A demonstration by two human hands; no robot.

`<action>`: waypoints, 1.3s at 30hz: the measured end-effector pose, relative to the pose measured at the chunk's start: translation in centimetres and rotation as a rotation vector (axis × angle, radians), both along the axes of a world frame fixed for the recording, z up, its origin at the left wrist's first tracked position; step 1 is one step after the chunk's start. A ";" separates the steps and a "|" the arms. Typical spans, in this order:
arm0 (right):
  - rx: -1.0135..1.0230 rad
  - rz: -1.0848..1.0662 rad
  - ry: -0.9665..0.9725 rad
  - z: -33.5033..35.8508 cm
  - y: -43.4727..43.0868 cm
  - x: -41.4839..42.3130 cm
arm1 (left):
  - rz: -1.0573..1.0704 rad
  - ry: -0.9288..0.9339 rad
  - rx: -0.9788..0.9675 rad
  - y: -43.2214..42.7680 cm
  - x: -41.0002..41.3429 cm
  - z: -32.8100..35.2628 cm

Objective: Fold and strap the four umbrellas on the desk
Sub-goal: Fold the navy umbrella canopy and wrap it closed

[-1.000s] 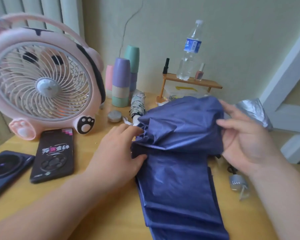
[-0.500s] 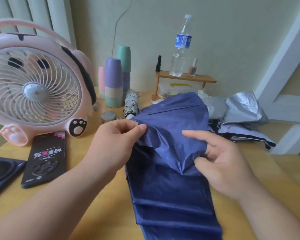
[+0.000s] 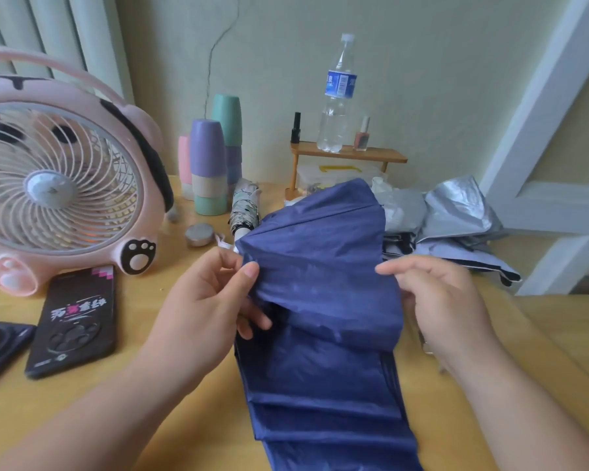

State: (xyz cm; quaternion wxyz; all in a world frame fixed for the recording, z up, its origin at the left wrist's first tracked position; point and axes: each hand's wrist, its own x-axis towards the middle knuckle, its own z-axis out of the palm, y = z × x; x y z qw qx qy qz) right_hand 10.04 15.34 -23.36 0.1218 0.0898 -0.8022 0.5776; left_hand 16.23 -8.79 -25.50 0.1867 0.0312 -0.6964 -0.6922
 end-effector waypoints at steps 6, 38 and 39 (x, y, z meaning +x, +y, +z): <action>0.352 -0.113 0.319 4.1 -0.9 -4.1 | 0.001 0.066 -0.044 0.5 0.5 0.0; 0.809 0.050 -0.043 -1.6 -0.1 -4.8 | 0.028 -0.056 -0.656 -3.7 1.5 0.7; 0.767 0.017 0.005 -1.3 -0.1 -4.5 | 0.071 -0.021 -0.637 -3.6 1.3 0.5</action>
